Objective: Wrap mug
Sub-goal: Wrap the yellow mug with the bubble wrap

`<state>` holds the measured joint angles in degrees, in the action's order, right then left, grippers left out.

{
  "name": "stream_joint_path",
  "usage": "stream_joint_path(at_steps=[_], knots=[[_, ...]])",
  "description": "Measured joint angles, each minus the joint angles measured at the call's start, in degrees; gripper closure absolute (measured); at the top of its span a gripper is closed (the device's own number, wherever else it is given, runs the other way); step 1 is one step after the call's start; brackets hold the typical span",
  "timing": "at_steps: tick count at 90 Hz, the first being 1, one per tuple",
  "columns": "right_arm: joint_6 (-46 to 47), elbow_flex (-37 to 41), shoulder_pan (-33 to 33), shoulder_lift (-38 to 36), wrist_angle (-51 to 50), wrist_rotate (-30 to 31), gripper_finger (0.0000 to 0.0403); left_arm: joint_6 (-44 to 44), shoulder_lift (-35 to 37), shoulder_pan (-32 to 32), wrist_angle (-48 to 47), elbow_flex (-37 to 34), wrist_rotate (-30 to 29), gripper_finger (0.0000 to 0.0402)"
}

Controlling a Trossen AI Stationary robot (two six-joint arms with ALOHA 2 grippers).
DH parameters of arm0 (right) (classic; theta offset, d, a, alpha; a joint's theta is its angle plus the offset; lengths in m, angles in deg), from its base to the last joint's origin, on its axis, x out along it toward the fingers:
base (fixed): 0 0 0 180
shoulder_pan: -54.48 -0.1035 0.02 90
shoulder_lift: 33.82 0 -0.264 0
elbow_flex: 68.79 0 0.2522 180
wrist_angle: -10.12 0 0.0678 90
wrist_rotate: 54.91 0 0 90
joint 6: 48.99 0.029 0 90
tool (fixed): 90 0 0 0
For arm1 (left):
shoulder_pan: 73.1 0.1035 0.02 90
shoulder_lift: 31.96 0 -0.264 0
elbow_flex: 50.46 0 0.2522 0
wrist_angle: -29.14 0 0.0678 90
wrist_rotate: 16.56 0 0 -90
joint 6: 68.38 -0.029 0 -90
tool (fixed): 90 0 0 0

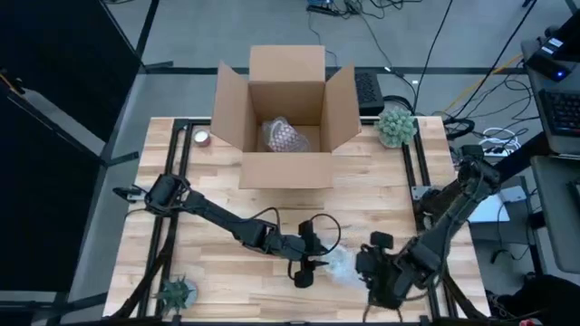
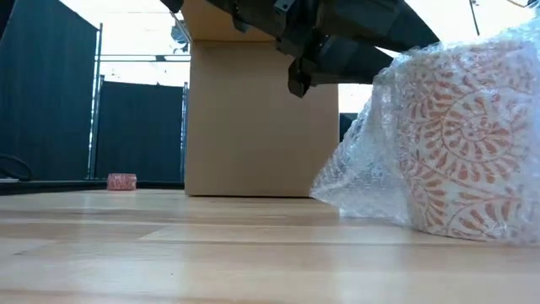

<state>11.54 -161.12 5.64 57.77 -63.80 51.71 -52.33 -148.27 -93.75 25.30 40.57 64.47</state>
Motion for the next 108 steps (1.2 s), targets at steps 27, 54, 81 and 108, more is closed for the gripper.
stream_joint_path(at_steps=[27, 54, 81, 108], knots=[[11.5, 0.0, -4.4, 1.6, 0.0, -0.9, 0.0222, 0.0, 0.0, 0.0, 0.1, 0.0, -0.1, 0.0242], [25.5, 0.0, -9.3, 8.5, 0.9, 1.5, 0.0222, 0.1, 0.0, 0.0, 0.1, 0.0, -0.2, 0.0242], [26.0, 0.0, -8.1, 15.2, 3.8, 2.2, 0.0222, 0.1, 0.0, 0.0, 0.4, 0.0, -0.3, 0.0242], [25.4, 0.0, -8.0, 15.5, 6.4, 16.2, 0.0222, 0.1, -0.1, 0.0, 1.3, 0.0, -0.3, 0.0242]])
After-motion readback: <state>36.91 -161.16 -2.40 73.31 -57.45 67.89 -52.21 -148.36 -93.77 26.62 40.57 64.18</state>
